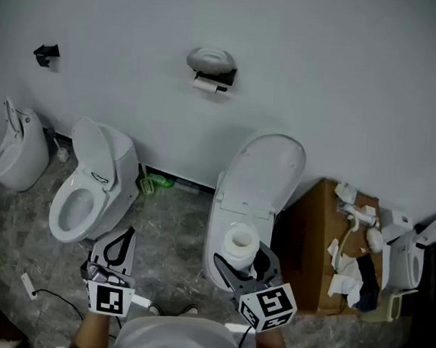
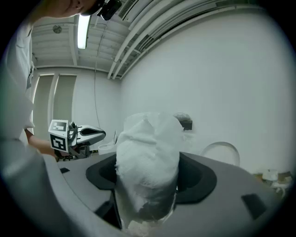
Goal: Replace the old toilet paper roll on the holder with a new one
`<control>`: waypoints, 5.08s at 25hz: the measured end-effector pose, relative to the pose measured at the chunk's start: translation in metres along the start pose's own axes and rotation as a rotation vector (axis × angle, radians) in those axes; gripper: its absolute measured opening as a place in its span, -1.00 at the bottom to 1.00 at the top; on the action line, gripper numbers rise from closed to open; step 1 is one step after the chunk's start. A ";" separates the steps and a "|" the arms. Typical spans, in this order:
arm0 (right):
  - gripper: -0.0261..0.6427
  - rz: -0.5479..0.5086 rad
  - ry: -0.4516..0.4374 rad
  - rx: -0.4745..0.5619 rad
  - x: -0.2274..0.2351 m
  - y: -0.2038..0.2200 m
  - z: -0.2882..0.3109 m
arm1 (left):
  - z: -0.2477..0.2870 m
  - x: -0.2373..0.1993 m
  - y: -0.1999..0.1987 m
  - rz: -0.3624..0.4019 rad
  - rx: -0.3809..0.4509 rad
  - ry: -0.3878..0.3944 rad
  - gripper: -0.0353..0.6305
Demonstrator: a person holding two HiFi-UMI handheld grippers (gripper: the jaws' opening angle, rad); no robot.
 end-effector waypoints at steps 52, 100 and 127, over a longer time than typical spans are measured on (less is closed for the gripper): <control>0.08 0.112 0.095 -0.003 0.163 -0.043 0.205 | 0.308 -0.044 0.112 -0.094 -0.028 0.261 0.17; 0.08 0.167 0.122 0.026 0.352 -0.066 0.320 | 0.650 -0.036 0.112 0.544 -0.027 0.207 0.13; 0.08 0.199 0.148 0.062 0.357 -0.059 0.311 | 0.671 -0.017 0.096 0.640 0.004 0.262 -0.24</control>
Point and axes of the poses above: the fingertips, and each gripper's own axes: z forward along the fingers, x to its right, y out of its underside, the point moved 4 cm from there along -z, backward along the fingers, and after that the axes turned 6 degrees about -y, right-handed, at the moved point
